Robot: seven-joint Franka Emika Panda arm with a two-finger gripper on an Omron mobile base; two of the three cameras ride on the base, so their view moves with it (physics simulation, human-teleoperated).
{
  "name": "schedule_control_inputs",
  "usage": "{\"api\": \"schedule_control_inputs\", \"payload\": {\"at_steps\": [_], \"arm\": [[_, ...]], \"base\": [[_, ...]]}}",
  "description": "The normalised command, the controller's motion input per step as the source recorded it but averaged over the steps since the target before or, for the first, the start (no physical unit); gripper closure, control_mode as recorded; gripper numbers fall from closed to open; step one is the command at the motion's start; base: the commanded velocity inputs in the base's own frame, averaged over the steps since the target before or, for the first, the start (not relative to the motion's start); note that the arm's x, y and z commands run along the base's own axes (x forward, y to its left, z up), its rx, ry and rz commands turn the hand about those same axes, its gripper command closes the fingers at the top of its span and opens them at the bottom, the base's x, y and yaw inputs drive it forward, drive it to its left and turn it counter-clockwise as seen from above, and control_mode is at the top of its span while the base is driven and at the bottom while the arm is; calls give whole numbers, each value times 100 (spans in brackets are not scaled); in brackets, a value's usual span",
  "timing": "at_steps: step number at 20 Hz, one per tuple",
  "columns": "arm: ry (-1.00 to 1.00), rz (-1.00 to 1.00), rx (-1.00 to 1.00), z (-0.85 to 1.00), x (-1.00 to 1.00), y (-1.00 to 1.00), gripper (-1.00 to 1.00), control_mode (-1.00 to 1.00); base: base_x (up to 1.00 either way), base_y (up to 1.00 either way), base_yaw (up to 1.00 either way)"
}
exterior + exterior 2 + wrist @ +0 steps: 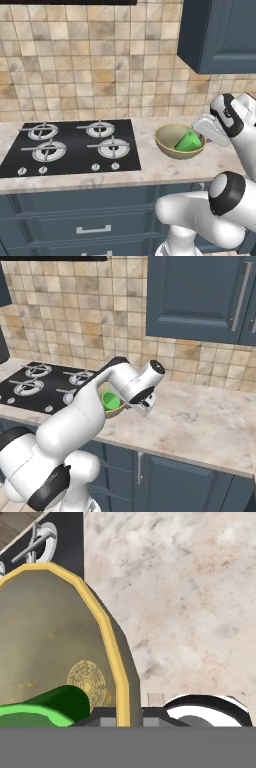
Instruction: Place the cup inside the bowl on the dining table and move the bowl to any counter.
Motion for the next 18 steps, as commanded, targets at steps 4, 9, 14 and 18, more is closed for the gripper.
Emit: {"api": "schedule_control_inputs", "payload": {"at_steps": [4, 9, 14, 18], "arm": [[0, 0, 0, 0, 0, 0, 100, -100], [-1, -2, 0, -15, 0, 0, 100, -100], [-2, -10, 0, -19, 0, 1, 100, -100], [-2, -14, 0, -7, 0, 0, 100, -100]], "base": [[0, 0, 0], [0, 0, 0], [0, 0, 0], [0, 0, 0]]}}
